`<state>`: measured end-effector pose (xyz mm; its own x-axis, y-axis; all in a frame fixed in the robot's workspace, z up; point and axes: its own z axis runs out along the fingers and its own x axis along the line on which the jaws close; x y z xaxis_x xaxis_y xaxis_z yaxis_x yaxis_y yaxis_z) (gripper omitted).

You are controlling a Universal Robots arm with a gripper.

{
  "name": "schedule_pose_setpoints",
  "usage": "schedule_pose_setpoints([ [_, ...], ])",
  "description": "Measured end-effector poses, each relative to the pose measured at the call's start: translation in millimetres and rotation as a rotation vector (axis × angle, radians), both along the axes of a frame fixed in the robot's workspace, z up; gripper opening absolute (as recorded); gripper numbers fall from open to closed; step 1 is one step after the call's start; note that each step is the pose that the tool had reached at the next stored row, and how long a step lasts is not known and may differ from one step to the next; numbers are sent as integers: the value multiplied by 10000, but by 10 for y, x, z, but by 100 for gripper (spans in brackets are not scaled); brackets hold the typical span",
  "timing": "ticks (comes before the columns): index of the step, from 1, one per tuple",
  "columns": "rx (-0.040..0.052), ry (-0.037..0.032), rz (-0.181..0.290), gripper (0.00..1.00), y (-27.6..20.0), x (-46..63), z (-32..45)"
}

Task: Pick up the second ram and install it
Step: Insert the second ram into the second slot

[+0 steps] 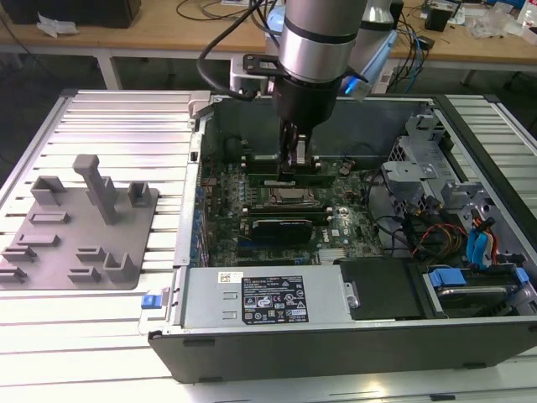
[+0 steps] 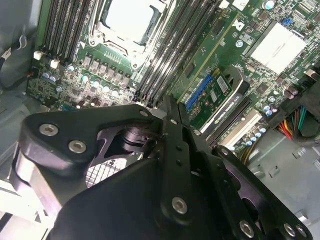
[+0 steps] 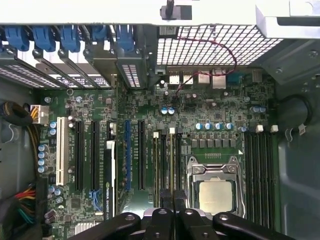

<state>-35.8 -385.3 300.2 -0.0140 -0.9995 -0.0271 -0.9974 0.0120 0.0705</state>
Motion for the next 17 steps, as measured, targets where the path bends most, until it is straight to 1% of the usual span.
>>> schedule_pose_setpoints([
  [1,0,0,0,9,0,0,-10],
  [4,-1,0,0,9,0,0,-78],
  [7,-1,0,0,9,0,0,-123],
  [9,-2,0,0,9,0,0,-139],
  [12,-1,0,0,9,0,0,-197],
  [14,0,0,-1,9,0,0,-219],
  [17,-1,0,0,9,0,30,-246],
])
